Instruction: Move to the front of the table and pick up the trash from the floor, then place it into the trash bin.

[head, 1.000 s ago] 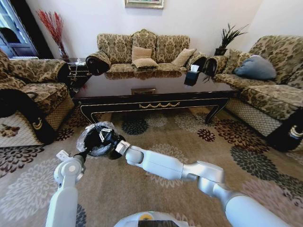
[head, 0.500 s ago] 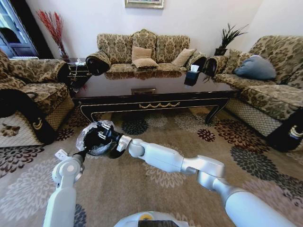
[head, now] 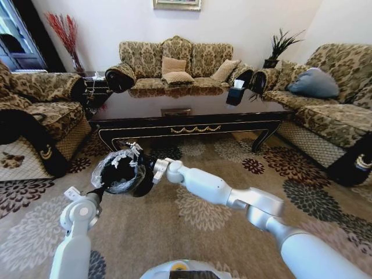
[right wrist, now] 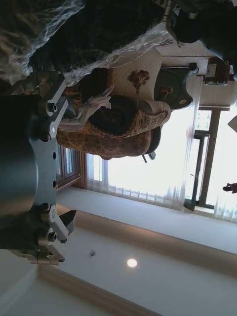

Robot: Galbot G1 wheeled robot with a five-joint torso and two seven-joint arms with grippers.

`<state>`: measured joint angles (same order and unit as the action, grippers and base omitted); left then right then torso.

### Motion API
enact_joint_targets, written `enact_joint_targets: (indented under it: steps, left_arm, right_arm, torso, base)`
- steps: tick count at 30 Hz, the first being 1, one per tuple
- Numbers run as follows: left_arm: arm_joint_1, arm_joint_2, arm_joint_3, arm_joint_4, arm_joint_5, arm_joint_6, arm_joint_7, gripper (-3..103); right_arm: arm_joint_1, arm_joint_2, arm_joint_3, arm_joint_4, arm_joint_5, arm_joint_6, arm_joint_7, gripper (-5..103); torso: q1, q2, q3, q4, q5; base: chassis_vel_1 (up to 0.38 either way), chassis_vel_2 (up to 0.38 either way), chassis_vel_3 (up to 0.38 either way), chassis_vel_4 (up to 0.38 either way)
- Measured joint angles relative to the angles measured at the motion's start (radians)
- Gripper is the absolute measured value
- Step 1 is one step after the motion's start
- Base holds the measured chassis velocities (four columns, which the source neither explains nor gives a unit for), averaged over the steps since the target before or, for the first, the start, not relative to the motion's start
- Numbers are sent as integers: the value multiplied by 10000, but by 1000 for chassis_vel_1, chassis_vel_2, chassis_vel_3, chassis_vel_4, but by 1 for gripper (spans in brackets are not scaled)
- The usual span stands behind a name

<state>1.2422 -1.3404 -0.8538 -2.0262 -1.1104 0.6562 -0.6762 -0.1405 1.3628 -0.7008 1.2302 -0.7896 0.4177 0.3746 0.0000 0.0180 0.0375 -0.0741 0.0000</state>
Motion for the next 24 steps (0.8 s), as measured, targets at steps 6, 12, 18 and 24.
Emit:
enact_joint_targets:
  steps: [6, 12, 18, 24]
  left_arm:
    - [64, 2, -29, -57, 1, 7, 0, 2]
    - [197, 19, -150, -160, -17, 11, -1, 2]
    - [252, 24, -224, -338, -250, 55, -51, 2]
    - [336, 32, -343, -733, -779, 194, -248, 2]
  right_arm:
    - [-79, -47, 455, 163, -1903, 481, 374, 100]
    - [-189, -17, 615, 231, -3440, 801, 879, 100]
    - [-307, 91, 708, 138, -4366, 847, 1264, 100]
    - [-390, 190, 949, 18, -5211, 1324, 1284, 100]
  torso:
    - [0, 0, 0, 0, 0]
    - [0, 0, 0, 2, 0]
    - [0, 0, 0, 1, -1]
    - [0, 1, 0, 0, 0]
  base:
    - [0, 0, 0, 0]
    - [0, 0, 0, 0]
    - [0, 0, 0, 0]
    - [0, 0, 0, 0]
